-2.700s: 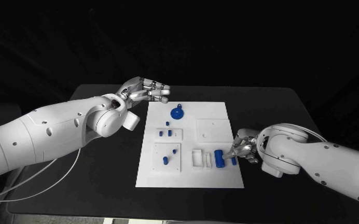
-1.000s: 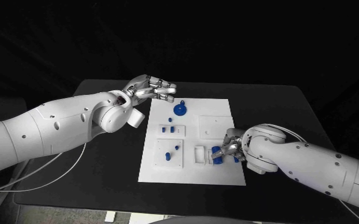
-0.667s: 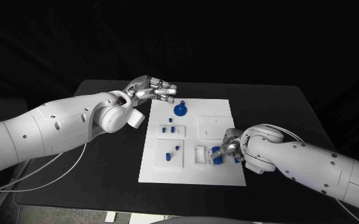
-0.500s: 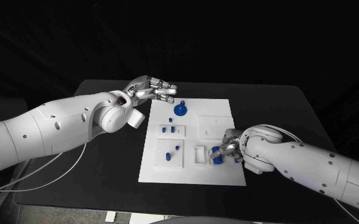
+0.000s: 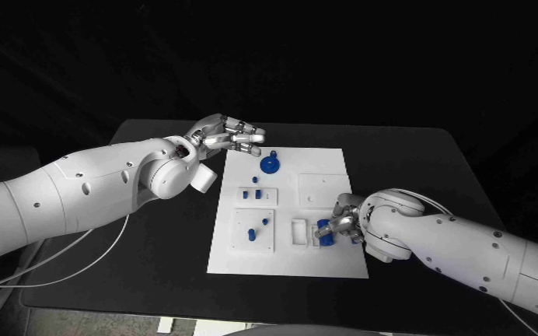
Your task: Assemble the parts on the task board
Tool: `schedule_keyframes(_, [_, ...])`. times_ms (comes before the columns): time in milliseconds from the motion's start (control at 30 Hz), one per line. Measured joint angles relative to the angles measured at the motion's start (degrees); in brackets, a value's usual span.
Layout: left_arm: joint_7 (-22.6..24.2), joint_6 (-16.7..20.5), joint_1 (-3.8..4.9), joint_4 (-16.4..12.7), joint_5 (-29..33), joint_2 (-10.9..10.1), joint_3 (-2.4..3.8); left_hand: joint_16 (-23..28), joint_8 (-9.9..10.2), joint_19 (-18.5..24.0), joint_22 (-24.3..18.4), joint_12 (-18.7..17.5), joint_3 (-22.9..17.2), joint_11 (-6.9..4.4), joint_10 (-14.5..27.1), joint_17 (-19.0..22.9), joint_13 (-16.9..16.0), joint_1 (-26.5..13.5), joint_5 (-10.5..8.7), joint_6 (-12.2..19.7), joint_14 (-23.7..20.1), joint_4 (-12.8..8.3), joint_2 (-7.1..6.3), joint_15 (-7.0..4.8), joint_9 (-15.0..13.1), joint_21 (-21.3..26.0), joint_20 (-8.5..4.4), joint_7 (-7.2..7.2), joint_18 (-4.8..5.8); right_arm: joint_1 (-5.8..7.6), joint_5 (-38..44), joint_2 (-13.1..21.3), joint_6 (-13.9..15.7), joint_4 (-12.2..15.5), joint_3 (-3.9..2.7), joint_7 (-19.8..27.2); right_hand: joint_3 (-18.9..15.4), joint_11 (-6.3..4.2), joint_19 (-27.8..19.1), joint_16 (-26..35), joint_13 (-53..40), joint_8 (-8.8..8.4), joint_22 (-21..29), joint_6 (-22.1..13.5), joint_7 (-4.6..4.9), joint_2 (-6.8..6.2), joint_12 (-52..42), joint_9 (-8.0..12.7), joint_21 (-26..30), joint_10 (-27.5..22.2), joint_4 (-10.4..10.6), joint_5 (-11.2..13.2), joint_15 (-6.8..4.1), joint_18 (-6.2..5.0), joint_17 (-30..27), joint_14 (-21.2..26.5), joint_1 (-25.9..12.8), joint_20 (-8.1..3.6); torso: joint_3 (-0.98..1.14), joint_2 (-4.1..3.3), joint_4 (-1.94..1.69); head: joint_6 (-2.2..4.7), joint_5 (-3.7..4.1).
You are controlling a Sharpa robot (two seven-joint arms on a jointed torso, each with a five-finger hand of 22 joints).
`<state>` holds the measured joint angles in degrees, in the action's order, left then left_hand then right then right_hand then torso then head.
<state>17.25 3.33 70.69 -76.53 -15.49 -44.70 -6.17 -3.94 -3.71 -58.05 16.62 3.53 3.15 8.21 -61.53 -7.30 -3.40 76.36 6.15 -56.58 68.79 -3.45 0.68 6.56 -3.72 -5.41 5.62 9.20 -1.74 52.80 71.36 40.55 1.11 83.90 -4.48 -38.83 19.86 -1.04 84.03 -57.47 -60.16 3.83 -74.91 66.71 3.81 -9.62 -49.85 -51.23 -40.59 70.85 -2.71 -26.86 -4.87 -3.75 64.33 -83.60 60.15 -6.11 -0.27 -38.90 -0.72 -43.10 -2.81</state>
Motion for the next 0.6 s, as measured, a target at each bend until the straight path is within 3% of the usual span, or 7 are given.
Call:
schedule_keyframes(67, [-0.1, 0.0, 0.0, 0.0, -0.1, 0.0, 0.0, 0.0, 0.0, 0.0, 0.0, 0.0, 0.0, 0.0, 0.0, 0.0, 0.0, 0.0, 0.0, 0.0, 0.0, 0.0, 0.0, 0.0, 0.0, 0.0, 0.0, 0.0, 0.0, -0.07, -0.5, 0.4, 0.6, 0.3, 0.06, 0.1, -0.2, -0.01, 0.0, 0.0, 0.0, -0.43, 0.0, 0.4, -0.03, 0.42, 0.0, 0.0, -0.4, 0.0, -0.2, 0.8, 0.0, -0.06, 0.1, 0.0, -0.4, 0.0, 0.0, -0.01, 0.0, 0.0, 0.01])
schedule_keyframes(200, [-0.2, -0.1, 0.0, 0.1, -0.1, -0.1, -0.01, 0.0, 0.0, 0.0, -0.3, 0.0, -0.1, 0.0, 0.0, 0.0, 0.0, 0.0, 0.0, 0.0, 0.0, 0.4, 0.0, 0.0, 0.0, -0.2, 0.0, 0.0, 0.0, -0.2, -2.1, 1.4, 1.8, 1.2, 0.18, 0.4, -0.1, -0.52, 0.0, -0.1, 0.3, -0.67, 0.0, 0.6, -0.21, 0.99, 0.0, 0.0, -0.4, -0.3, -0.1, 10.0, -0.09, -0.62, 0.1, -0.1, -1.0, 0.0, 0.0, -0.01, 0.01, 0.0, 0.01])
schedule_keyframes(267, [-0.3, -0.1, 0.0, 0.1, -0.2, -0.1, -0.01, 0.0, 0.0, 0.0, -0.4, 0.0, -0.1, 0.0, 0.0, 0.0, 0.0, 0.0, 0.0, 0.0, 0.0, 0.4, 0.0, 0.0, 0.0, -0.2, 0.0, 0.0, 0.0, -0.26, -3.4, 2.1, 2.5, 1.8, 0.26, 0.5, 0.1, -0.61, 0.0, -0.1, 0.4, -0.36, 0.0, 0.8, -0.44, 0.95, -0.1, 3.6, -0.4, -0.4, 0.1, 10.5, -0.14, -0.69, 0.1, -0.1, -0.9, 0.0, 0.0, -0.01, 0.03, 0.04, -0.05])
schedule_keyframes(400, [-0.4, -0.1, 0.0, 0.2, -0.2, -0.1, -0.02, 0.0, 0.0, 0.0, -0.5, 0.0, -0.1, 0.0, 0.0, 0.0, 0.0, 0.0, 0.0, 0.0, 0.0, 0.4, 0.0, 0.0, 0.0, -0.2, 0.0, 0.0, 0.0, -0.13, -5.6, 3.3, 3.4, 3.1, 0.19, 0.6, 3.0, -1.02, 0.0, -0.1, 0.3, -0.18, 0.0, 1.4, -0.62, 0.42, -0.5, 20.8, -0.9, 0.0, -2.3, 10.5, -0.15, -0.72, 0.3, -0.2, -0.4, 0.0, -0.01, -0.01, 0.06, 0.13, -0.09])
schedule_keyframes(500, [-0.5, -0.2, 0.0, 0.2, -0.3, -0.1, -0.02, 0.0, 0.0, 0.0, -0.5, 0.0, -0.1, 0.0, 0.0, 0.0, 0.0, 0.0, 0.0, 0.0, 0.0, 0.4, 0.0, 0.0, 0.0, -0.2, 0.0, 0.0, 0.0, -0.01, -7.5, 4.3, 3.7, 4.3, 0.01, 0.5, 4.1, -1.02, -0.1, -0.1, 0.1, -0.01, 0.0, 2.0, -0.88, 0.42, -0.9, 40.3, -1.2, 0.7, -3.4, 9.6, -0.19, -0.71, 0.4, -0.2, -0.4, -0.15, -0.03, -0.01, 0.07, 0.18, -0.1])
schedule_keyframes(567, [-0.5, -0.2, 0.0, 0.3, -0.3, -0.1, -0.02, 0.0, 0.0, 0.0, -0.6, 0.0, -0.1, 0.0, 0.0, 0.0, 0.0, 0.0, 0.0, 0.0, 0.0, 0.4, 0.0, 0.0, 0.0, -0.2, 0.0, -0.02, 0.0, 0.1, -8.5, 4.8, 4.0, 5.0, -0.17, 0.4, 4.3, -1.11, 0.0, -0.1, -0.1, -0.71, 0.0, 2.0, -0.97, 1.19, -1.0, 45.1, -1.6, 0.7, -3.5, 9.3, -0.2, -0.71, 0.4, -0.2, 0.4, -0.44, -0.04, -0.01, 0.07, 0.2, -0.1])
schedule_keyframes(600, [-0.6, -0.3, 0.0, 0.3, -0.3, -0.1, -0.03, 0.0, 0.0, 0.0, -0.6, 0.0, -0.1, 0.0, 0.0, 0.0, 0.0, 0.0, 0.0, 0.2, 0.0, 0.4, 0.0, 0.0, 0.0, -0.2, 0.0, -0.16, 0.0, 0.15, -8.9, 4.9, 4.2, 5.2, -0.24, 0.3, 4.4, -1.14, 0.0, -0.1, -0.1, -0.71, 0.0, 2.0, -0.98, 1.37, -1.0, 45.2, -1.6, 0.7, -3.5, 9.3, -0.2, -0.72, 0.4, -0.2, 0.6, -0.44, -0.04, -0.01, 0.07, 0.2, -0.1])
